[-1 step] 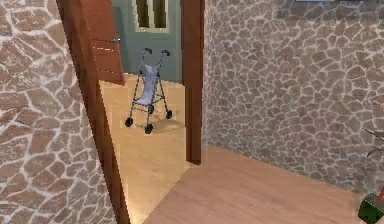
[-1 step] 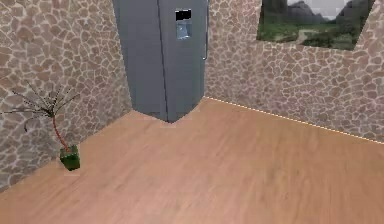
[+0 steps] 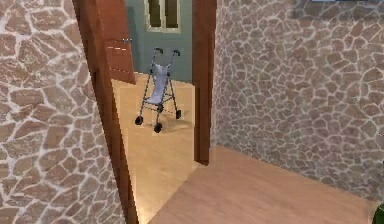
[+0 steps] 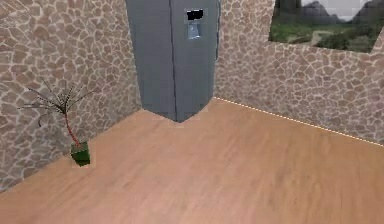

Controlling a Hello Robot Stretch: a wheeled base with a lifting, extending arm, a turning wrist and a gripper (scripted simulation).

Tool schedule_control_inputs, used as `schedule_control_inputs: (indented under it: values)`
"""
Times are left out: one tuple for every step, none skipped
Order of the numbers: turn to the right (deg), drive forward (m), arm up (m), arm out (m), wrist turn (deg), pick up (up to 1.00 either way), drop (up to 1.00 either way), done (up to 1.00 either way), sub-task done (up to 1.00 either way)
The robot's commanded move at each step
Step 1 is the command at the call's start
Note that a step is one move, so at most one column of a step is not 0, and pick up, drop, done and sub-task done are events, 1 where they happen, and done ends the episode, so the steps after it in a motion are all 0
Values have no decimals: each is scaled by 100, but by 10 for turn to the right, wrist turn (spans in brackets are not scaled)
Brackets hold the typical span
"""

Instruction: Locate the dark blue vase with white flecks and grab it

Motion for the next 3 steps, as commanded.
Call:
schedule_control_inputs:
  values:
    - [240, 0, 0, 0, 0, 0, 0, 0, 0]
    - [0, 75, 0, 0, 0, 0, 0, 0, 0]
    - [-300, 0, 0, 0, 0, 0, 0, 0, 0]
